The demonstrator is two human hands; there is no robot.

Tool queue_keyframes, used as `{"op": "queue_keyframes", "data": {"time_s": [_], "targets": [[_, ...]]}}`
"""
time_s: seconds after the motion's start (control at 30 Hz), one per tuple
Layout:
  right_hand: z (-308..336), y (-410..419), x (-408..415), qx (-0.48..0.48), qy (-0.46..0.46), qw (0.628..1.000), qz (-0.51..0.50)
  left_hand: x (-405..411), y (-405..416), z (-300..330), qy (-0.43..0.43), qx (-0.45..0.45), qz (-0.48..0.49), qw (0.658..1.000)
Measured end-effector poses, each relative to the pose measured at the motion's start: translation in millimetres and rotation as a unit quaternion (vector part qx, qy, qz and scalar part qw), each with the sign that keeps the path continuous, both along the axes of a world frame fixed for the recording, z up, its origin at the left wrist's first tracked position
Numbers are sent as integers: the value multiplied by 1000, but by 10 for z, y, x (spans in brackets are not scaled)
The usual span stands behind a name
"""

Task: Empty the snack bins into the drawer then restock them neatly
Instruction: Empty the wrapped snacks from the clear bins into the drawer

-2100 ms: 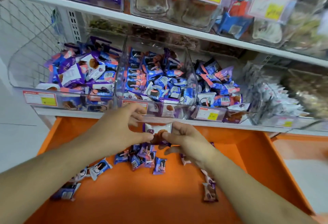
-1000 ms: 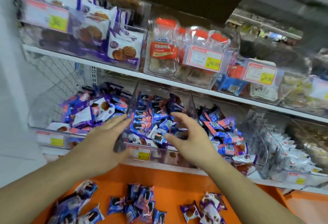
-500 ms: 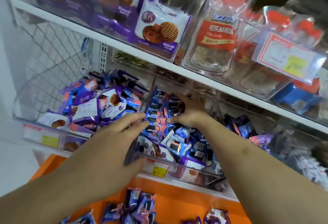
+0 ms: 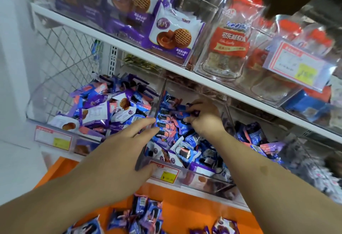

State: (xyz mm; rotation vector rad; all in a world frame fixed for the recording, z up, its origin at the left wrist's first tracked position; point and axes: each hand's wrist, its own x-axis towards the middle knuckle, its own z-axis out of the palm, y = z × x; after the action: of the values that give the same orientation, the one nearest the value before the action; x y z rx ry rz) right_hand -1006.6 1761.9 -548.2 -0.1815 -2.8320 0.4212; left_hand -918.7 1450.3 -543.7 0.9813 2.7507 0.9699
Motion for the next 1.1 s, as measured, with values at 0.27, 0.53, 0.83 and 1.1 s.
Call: {"op": "queue_keyframes", "data": {"time_s": [0.27, 0.53, 0.83, 1.1], "targets": [[243, -157, 349, -135, 79, 987, -23, 18, -2, 72, -12, -2, -2, 1000], [618, -777, 1484, -285, 62, 953, 83, 110, 54, 343, -73, 162, 36, 983], [512, -926, 2382, -478, -3, 876, 69, 491, 34, 374, -281, 250, 12, 926], [197, -967, 2700, -521, -41, 850, 62, 872, 114, 320, -329, 201, 23, 922]]}}
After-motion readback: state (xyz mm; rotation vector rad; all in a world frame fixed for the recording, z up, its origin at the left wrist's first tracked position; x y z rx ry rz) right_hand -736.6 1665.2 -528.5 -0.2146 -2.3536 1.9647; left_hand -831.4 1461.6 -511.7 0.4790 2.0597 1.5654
